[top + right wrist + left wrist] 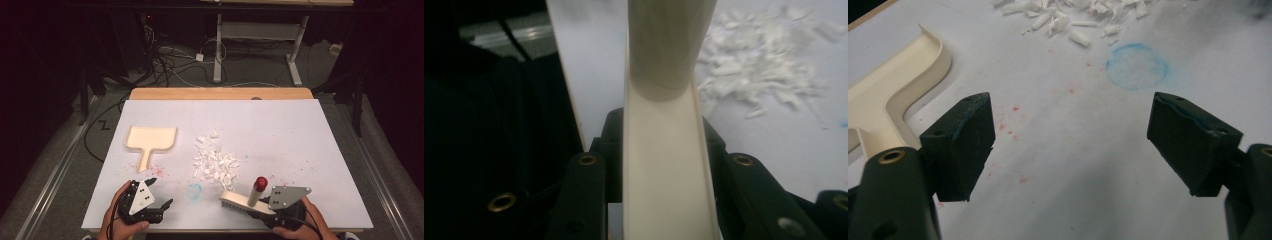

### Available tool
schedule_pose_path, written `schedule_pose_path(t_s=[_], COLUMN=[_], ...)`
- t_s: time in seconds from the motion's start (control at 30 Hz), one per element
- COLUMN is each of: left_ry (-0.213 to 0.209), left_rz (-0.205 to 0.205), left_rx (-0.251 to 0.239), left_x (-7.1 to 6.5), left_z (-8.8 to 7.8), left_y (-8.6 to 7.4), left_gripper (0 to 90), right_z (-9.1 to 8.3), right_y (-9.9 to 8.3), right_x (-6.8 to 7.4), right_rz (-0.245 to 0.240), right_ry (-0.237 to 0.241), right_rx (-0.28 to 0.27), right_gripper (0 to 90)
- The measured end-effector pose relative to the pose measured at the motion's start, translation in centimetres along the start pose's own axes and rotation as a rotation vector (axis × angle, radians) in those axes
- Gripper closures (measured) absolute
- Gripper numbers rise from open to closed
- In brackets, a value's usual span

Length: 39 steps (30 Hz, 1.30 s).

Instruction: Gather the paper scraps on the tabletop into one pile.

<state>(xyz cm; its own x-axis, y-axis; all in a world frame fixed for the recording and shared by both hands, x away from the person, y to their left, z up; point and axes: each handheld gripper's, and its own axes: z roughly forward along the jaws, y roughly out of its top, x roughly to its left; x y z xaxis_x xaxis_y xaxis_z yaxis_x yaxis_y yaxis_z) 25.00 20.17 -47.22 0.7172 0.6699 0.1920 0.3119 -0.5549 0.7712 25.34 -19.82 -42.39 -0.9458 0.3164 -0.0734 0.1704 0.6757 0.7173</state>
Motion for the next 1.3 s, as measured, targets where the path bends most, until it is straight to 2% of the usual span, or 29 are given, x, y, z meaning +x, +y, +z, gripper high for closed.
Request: schedule_pose_path(t_s=[0.07,0.1,0.13,0.23,0.43,0.5,0.63,0.73,0.83,0.9,0.97,1.07,1.13,1.17,1.2,1.23,1.3], left_ry=[0.004,-0.004,0.001,-0.009,-0.014,-0.013,-0.011,-0.005,0.000,0.004,0.013,0.007,0.003,0.006,0.008,0.006,0.010], left_rz=[0.012,0.007,0.018,0.026,0.031,0.030,0.022,0.018,0.006,0.000,0.005,-0.006,-0.005,-0.002,0.001,-0.002,-0.010], left_rx=[-0.003,0.004,0.004,0.013,0.016,0.017,0.014,0.012,0.017,0.018,0.016,0.024,0.023,0.024,0.026,0.023,0.024], left_x=[0.0,-0.1,-0.1,-0.2,-0.2,-0.2,-0.2,-0.1,-0.1,0.0,0.2,0.2,0.2,0.2,0.3,0.4,0.5], left_z=[0.1,0.2,0.2,0.5,0.7,0.7,0.7,0.5,0.5,0.5,0.5,0.6,0.6,0.6,0.6,0.6,0.6], left_y=[0.1,0.0,0.1,0.1,0.3,0.3,0.1,0.1,0.1,0.1,0.1,0.1,0.1,0.1,0.1,0.1,0.0], left_gripper=[18.3,18.3,18.3,18.4,18.6,18.6,18.6,18.6,18.6,18.6,18.6,18.6,18.6,18.6,18.6,18.6,18.6], right_z=[0.9,1.1,1.2,1.8,3.6,3.7,2.7,1.5,1.2,1.2,1.4,2.5,3.8,5.2,5.2,6.6,7.3], right_y=[-0.2,-0.1,0.0,0.6,1.9,2.2,3.0,3.8,4.3,4.9,5.4,6.3,6.6,6.7,6.7,6.8,6.9], right_x=[0.0,-0.3,-0.6,-2.1,-5.9,-6.6,-7.2,-8.2,-9.0,-9.9,-10.8,-12.7,-14.0,-15.3,-15.3,-16.3,-16.8], right_rz=[-0.027,-0.029,-0.036,-0.086,-0.045,-0.029,-0.015,0.018,0.041,0.063,0.061,0.071,0.064,0.100,0.100,0.090,0.084], right_ry=[0.000,0.008,0.001,-0.070,-0.103,-0.091,-0.090,-0.133,-0.140,-0.190,-0.234,-0.289,-0.349,-0.352,-0.352,-0.395,-0.402], right_rx=[0.017,0.005,0.008,0.013,-0.002,-0.021,-0.071,-0.125,-0.126,-0.123,-0.122,-0.111,-0.078,-0.057,-0.057,-0.036,-0.028], right_gripper=[68.3,68.3,68.3,68.3,68.3,68.3,68.3,68.2,68.2,68.2,68.2,68.2,68.2,68.3,68.3,68.3,68.3])
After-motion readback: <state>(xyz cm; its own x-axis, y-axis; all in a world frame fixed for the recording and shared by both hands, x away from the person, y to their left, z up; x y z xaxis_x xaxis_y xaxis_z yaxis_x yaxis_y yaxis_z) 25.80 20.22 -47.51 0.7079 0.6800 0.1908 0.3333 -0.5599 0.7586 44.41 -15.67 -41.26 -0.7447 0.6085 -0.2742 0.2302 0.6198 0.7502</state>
